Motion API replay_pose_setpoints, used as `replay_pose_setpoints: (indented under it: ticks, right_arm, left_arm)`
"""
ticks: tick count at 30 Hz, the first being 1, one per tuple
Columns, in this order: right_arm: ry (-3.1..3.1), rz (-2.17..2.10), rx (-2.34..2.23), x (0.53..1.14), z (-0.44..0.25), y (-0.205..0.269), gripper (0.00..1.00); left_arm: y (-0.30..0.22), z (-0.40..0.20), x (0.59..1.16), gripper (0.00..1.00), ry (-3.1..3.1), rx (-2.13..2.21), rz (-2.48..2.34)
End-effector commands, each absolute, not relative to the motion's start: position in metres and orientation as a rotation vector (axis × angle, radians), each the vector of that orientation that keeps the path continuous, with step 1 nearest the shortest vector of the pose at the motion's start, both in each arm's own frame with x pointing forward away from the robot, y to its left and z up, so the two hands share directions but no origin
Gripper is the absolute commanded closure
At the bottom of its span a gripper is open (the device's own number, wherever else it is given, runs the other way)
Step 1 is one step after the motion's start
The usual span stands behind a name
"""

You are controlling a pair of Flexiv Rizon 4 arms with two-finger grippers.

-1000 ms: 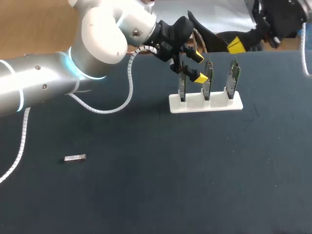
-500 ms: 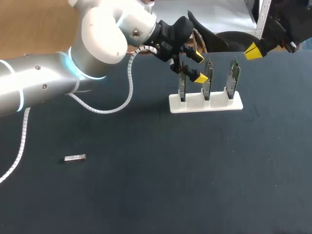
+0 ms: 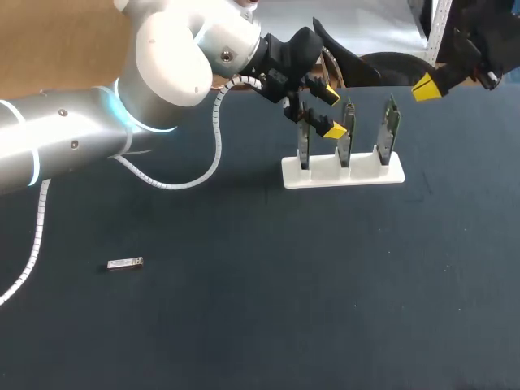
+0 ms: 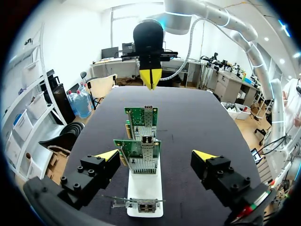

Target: Pick up the optical module with the left hand, and insert it into the network port with the right hand.

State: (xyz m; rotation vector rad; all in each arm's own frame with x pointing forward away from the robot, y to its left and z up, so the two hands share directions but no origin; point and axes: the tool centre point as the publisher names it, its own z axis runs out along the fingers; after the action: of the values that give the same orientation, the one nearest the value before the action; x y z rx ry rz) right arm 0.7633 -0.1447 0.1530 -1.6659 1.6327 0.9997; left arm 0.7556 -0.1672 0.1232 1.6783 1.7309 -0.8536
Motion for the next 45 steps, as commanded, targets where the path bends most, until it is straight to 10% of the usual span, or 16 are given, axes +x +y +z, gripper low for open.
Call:
replay_pose_setpoints:
  ticks: [1, 5, 6, 7, 45]
  right_arm:
    - [1.636, 0.992, -1.657, 0.759, 0.153, -0.145, 1.0]
    - [1.637, 0.984, -1.656, 0.759, 0.154, -0.144, 1.0]
    - [1.641, 0.985, -1.656, 0.759, 0.154, -0.144, 0.65]
    - [1.649, 0.982, -1.657, 0.759, 0.154, -0.144, 0.0]
    - [1.649, 0.982, -1.657, 0.759, 0.154, -0.144, 0.0]
  left_arm:
    - [-0.168, 0.124, 0.757, 0.0, 1.734, 1.683, -0.854]
    - [-0.168, 0.124, 0.757, 0.0, 1.734, 1.683, -0.854]
    - [-0.168, 0.124, 0.757, 0.0, 1.734, 1.683, -0.854]
    - [-0.168, 0.124, 0.757, 0.0, 1.734, 1.683, -0.854]
    - [-0.084, 0.232, 0.759, 0.0, 1.625, 1.642, -0.541]
